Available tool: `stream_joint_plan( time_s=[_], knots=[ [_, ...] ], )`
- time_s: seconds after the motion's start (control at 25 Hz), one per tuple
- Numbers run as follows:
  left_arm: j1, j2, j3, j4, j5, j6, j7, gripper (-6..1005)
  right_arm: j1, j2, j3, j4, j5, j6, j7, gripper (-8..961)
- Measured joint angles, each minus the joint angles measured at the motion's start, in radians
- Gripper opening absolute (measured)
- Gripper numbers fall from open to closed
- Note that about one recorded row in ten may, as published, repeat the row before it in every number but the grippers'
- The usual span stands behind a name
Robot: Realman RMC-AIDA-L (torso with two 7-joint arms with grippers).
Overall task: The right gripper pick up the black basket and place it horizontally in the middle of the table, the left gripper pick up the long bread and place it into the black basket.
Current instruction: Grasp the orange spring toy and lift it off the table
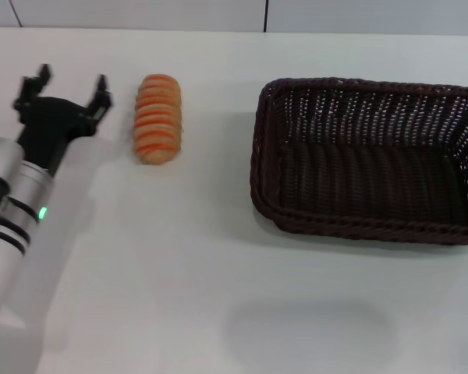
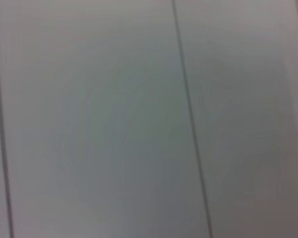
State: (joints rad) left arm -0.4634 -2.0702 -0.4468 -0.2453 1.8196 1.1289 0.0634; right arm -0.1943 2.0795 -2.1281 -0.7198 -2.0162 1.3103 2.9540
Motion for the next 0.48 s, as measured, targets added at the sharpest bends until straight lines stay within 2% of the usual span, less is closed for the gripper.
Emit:
stream_joint_plan(
  time_s=[0.04,0.08,0.16,0.48],
  knots=[
    [0.0,0.0,0.0,0.0,0.0,0.0,0.0,863,0.0,0.0,0.0,0.0,0.0,0.0,0.0,840],
    [-0.019,-0.002,0.087,-0.003,0.0,-0.002,0.001,863,0.005,0.0,-0.002,0.011,0.017,0.0,0.0,840],
    [-0.03,-0.003,0.122,-0.008,0.0,-0.01,0.0,863,0.01,0.0,-0.003,0.024,0.033,0.0,0.0,840],
    [-0.082,-0.004,0.178,-0.028,0.0,-0.135,0.002,862,0.024,-0.003,-0.005,0.044,0.036,0.006,0.001,840]
  ],
)
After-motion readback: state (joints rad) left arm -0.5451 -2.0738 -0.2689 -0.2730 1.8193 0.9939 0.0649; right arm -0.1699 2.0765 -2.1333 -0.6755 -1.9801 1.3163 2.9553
